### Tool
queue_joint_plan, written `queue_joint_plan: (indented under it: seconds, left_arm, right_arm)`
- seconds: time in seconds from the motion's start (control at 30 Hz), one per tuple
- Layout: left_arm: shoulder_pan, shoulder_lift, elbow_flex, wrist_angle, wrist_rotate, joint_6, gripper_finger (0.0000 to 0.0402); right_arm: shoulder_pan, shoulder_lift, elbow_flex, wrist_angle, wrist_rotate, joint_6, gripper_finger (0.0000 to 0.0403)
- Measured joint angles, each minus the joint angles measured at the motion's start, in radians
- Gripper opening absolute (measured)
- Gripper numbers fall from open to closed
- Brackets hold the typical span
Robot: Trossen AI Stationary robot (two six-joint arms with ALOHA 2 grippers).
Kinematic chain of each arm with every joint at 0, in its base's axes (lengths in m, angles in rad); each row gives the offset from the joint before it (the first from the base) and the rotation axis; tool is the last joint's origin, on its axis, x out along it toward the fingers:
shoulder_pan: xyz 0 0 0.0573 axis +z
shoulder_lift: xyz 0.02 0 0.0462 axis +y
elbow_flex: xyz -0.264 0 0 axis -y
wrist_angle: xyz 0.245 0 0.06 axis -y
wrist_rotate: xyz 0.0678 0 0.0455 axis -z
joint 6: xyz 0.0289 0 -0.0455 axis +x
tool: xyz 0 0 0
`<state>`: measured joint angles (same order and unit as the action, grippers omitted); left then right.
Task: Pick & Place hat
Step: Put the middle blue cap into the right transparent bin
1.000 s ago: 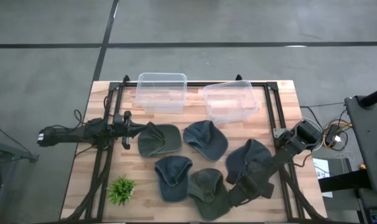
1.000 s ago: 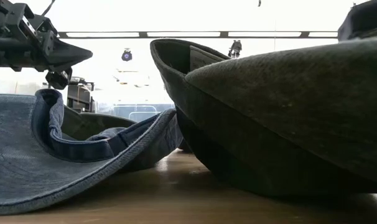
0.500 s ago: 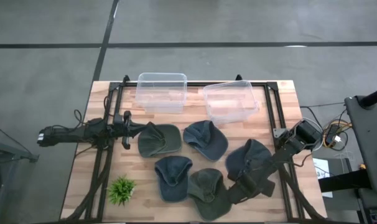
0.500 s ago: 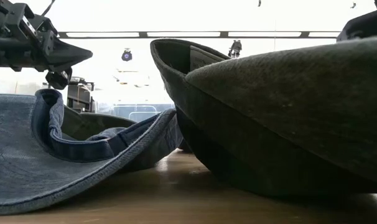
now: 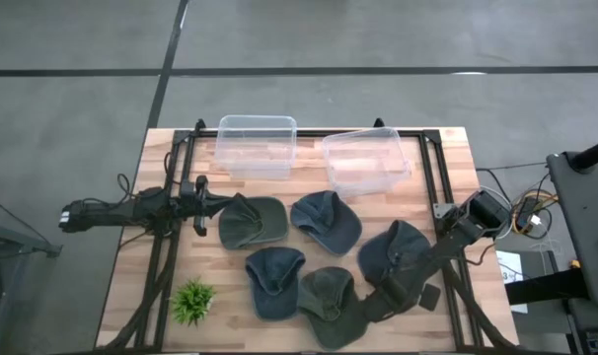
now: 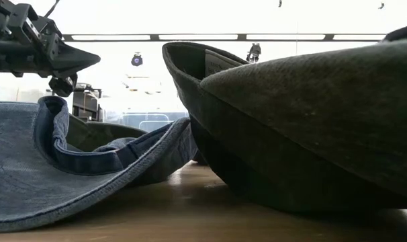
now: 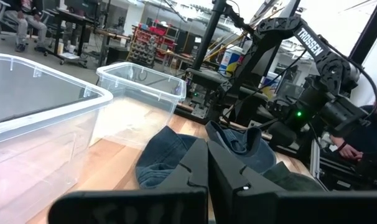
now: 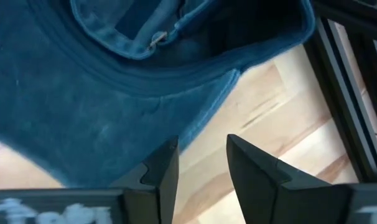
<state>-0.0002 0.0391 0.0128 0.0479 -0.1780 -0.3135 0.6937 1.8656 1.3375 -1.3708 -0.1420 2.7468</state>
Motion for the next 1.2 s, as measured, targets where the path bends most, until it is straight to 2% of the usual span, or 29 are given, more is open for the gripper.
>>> queue_joint_plan:
  seconds: [0.23, 0.6, 1.2]
  left_arm:
    - [0.0, 0.0, 0.002, 0.0, -0.005, -0.008, 0.0]
    - [0.0, 0.0, 0.003, 0.003, -0.006, -0.027, 0.0]
    - [0.0, 0.0, 0.005, 0.004, -0.004, -0.028, 0.0]
  right_arm:
    - [-0.001, 0.0, -0.08, 0.069, -0.001, 0.0, 0.0121]
    - [-0.006, 0.0, -0.199, 0.238, 0.001, -0.022, 0.0134]
    - [-0.007, 0.0, -0.167, 0.233, 0.067, -0.064, 0.0126]
